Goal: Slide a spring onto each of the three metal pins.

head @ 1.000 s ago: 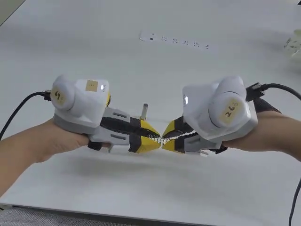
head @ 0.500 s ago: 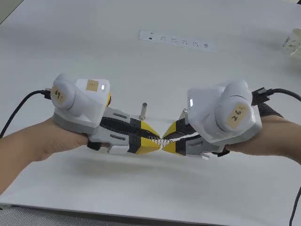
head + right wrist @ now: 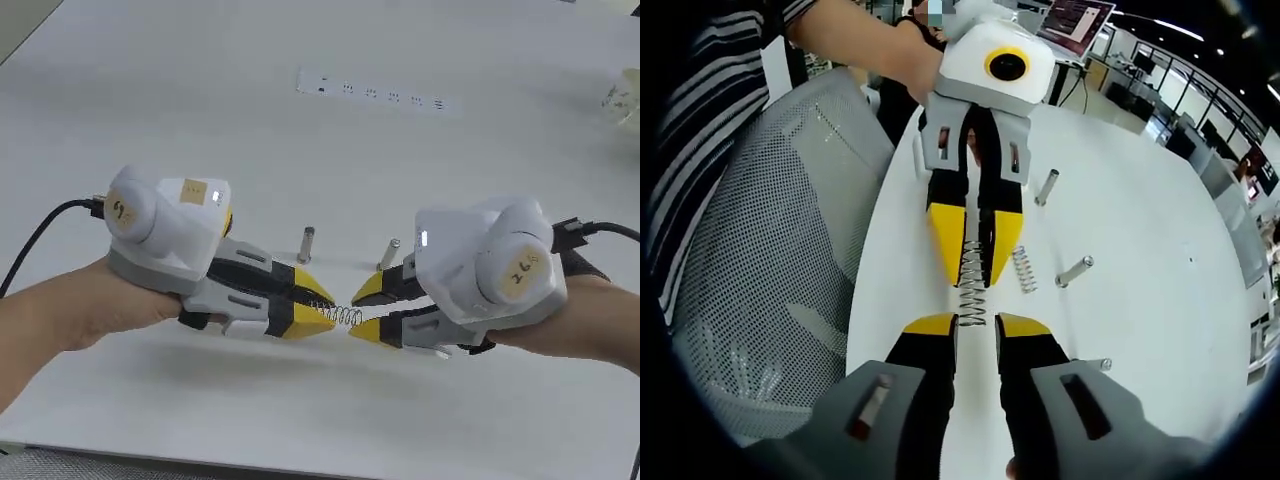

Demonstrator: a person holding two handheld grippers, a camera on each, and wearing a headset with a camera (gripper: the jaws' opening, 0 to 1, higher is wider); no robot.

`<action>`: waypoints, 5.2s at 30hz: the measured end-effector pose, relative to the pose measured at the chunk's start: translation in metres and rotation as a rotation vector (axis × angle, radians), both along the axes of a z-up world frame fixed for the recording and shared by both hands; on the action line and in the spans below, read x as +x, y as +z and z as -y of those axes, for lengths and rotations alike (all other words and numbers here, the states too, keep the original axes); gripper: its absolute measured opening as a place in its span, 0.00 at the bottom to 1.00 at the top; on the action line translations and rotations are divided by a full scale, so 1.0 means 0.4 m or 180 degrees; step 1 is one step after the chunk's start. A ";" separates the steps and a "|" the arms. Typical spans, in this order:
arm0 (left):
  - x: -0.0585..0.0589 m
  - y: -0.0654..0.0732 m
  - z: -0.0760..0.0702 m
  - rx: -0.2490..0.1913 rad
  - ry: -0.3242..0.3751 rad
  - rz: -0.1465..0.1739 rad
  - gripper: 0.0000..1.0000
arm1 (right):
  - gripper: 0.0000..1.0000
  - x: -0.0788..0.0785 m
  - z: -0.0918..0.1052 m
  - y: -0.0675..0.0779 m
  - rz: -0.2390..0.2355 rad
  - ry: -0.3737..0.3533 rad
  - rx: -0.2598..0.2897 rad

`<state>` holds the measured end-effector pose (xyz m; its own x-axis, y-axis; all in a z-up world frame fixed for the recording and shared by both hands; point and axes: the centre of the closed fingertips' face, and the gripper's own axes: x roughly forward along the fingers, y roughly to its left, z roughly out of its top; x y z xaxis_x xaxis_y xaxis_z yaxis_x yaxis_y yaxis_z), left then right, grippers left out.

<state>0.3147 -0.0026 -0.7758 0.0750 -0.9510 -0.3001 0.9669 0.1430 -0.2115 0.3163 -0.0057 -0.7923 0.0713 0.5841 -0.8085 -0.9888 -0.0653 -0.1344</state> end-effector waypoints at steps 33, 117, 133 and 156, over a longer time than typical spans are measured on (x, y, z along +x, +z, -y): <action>-0.007 -0.013 -0.010 0.0111 -0.0024 -0.0024 0.08 | 0.12 -0.013 -0.039 0.088 0.0044 0.0123 0.0501; -0.016 -0.012 0.001 0.0205 -0.0025 -0.0043 0.12 | 0.12 -0.035 -0.114 0.144 0.0081 -0.0127 0.1189; 0.021 -0.016 -0.057 0.0309 0.0288 0.0023 0.35 | 0.12 -0.016 -0.114 0.152 0.0132 -0.0149 0.1183; 0.016 -0.020 -0.114 0.0340 0.0523 -0.0053 0.48 | 0.12 0.016 -0.093 0.162 0.0247 -0.0285 0.1191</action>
